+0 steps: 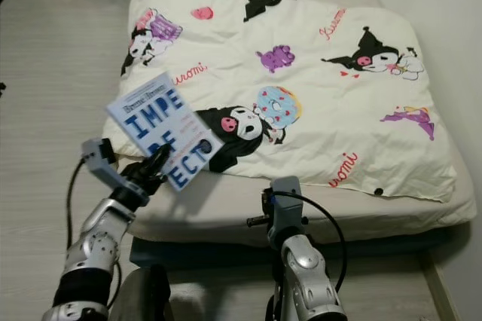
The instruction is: Clean up the room
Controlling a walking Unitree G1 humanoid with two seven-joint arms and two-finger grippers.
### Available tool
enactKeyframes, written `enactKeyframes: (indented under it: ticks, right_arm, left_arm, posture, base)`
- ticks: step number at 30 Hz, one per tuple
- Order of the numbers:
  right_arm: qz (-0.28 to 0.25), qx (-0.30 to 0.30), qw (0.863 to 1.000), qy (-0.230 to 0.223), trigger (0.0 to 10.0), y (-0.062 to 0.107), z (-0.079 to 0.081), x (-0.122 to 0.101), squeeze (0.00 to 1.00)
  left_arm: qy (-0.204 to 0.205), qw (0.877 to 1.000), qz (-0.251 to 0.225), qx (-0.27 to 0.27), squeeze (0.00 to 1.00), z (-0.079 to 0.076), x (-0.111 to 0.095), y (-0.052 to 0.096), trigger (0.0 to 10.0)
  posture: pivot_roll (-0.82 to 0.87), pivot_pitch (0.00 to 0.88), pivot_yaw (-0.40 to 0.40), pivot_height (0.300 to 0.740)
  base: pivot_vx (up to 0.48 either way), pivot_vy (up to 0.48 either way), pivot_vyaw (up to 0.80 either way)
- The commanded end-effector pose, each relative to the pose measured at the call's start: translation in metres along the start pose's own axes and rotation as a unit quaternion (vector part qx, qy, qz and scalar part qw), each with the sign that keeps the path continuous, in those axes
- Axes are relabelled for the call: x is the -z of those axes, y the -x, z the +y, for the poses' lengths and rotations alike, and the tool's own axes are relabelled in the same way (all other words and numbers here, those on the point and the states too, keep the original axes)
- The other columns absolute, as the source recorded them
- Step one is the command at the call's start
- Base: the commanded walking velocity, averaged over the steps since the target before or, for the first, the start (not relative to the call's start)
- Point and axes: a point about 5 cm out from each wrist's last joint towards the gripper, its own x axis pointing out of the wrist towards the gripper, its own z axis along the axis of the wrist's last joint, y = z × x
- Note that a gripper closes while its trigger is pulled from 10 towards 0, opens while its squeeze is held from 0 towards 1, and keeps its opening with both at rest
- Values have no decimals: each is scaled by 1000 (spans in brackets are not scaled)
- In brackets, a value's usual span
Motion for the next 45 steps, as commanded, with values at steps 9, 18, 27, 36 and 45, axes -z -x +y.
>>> enactKeyframes:
  ticks: [9, 18, 27, 36, 45]
  right_arm:
    - [7, 30, 1000, 1, 10000, 2, -9, 11, 0]
    - [-7, 11, 1000, -10, 10000, 0, -5, 9, 0]
    - [-15, 11, 1000, -16, 10000, -2, -5, 8, 0]
    - [-11, 8, 1000, -18, 10000, -2, -5, 10, 0]
    - [2, 13, 1000, -11, 10000, -1, -5, 16, 0]
  left_arm:
    - [-155, 987, 40, -19, 0, -20, 9, 17, 10000]
    - [-115, 993, 5, -21, 0, -32, 4, 18, 10000]
    - [-173, 985, 12, -25, 0, -35, 1, 22, 10000]
    - [-172, 984, 17, -33, 0, -35, 4, 24, 10000]
    - [-205, 977, 38, -33, 0, -35, 12, 29, 10000]
  posture:
    - [-32, 232, -24, 553]
    - [-29, 217, -28, 558]
    - [-22, 200, -34, 593]
    - [-25, 188, -38, 617]
    - [-21, 175, -36, 617]
  base:
    - [0, 0, 0]
    - [0, 0, 0]
    - [0, 0, 0]
    - [0, 0, 0]
    - [0, 0, 0]
